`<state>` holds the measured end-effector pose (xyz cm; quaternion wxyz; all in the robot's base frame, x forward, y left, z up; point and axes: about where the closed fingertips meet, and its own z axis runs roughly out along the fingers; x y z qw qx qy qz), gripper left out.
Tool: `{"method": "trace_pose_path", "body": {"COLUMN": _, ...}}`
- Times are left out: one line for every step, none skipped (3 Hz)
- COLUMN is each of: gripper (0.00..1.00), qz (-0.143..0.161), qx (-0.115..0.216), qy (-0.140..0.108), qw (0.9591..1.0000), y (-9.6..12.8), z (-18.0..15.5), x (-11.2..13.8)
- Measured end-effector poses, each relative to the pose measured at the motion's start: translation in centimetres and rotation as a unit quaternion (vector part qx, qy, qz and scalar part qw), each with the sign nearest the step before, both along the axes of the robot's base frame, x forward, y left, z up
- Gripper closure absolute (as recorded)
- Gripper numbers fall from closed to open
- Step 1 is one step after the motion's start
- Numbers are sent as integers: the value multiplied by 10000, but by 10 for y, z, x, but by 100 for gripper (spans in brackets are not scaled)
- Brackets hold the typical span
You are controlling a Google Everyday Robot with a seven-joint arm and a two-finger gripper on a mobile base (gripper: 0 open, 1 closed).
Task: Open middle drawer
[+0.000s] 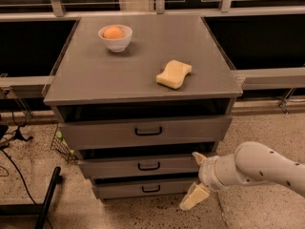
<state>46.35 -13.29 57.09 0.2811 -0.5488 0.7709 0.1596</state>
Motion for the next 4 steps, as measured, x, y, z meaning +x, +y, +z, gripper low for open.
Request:
{"method": "trace_pose_path", "body": {"gripper": 0, "qz": 100, "qx": 133, "qy": -77, "qw": 9998, "y": 20, "z": -26, "x": 14}}
{"method": "trace_pose_path", "body": {"gripper": 0, "qz": 293, "qx": -93, "qy": -194, "qw": 9993, "y": 41, "z": -66, "x": 35}}
{"method": "trace_pose_path", "body": {"gripper": 0, "qz": 304, "qx": -88, "qy": -197, "qw": 9993, "y": 43, "z": -66, "x": 35}}
{"method": "trace_pose_path", "body": {"gripper": 0, "qz": 310, "qx": -77, "qy": -398, "qw": 9987, "y": 39, "z": -70, "x": 43}}
